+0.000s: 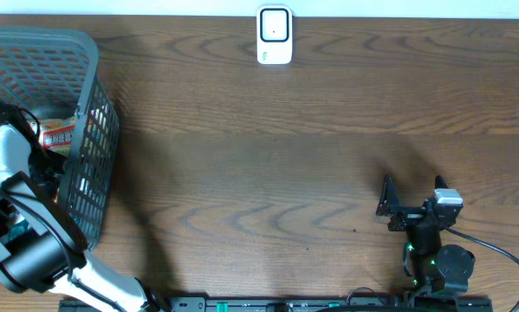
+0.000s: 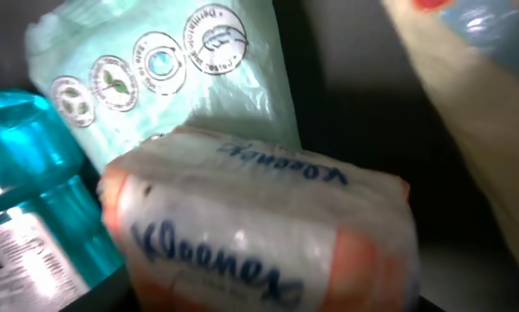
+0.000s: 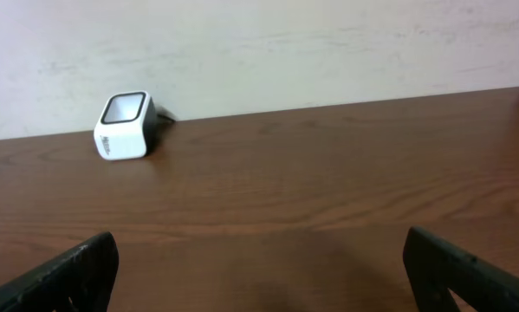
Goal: Scan the item barcode
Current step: 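Grasp the orange snack pack in the basket with the left gripper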
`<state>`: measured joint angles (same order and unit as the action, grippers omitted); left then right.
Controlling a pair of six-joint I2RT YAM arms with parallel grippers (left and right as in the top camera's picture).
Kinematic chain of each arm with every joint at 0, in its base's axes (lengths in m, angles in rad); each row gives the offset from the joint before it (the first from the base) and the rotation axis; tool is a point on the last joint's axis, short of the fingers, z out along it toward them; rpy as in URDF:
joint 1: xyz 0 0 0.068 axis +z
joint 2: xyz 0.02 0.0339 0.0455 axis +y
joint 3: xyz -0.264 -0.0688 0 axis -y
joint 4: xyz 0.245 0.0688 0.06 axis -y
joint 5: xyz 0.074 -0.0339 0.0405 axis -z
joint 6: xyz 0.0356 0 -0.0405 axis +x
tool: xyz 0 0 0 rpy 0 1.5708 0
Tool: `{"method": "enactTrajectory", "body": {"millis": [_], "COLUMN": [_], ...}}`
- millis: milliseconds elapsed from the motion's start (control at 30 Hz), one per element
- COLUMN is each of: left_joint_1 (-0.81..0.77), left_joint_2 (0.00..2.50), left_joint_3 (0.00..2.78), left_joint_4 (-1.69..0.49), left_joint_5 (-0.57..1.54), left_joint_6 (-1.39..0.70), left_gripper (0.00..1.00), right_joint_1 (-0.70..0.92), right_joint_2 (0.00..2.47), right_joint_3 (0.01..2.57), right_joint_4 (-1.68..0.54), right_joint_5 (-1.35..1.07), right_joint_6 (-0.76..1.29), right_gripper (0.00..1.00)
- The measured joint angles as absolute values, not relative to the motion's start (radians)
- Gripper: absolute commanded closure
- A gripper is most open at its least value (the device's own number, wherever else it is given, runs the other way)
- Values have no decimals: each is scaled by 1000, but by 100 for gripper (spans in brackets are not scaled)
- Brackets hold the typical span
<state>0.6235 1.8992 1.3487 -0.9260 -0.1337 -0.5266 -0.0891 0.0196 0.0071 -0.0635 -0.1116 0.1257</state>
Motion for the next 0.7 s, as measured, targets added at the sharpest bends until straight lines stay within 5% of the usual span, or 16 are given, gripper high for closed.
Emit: {"method": "enactTrajectory", "body": {"millis": [700], "left_joint_1": [617], "left_joint_2": [1399], "left_joint_3": [1370], "left_joint_4": [-855], "left_joint_5": [-32], "left_joint_6": [-536], "left_gripper": [48], "right_joint_1": [-89], "right_joint_2": [20], "right_joint_3": [7], "right_joint_4": [-64], "right_joint_5": [-112], "right_joint_6": [126], "right_gripper": [1]}}
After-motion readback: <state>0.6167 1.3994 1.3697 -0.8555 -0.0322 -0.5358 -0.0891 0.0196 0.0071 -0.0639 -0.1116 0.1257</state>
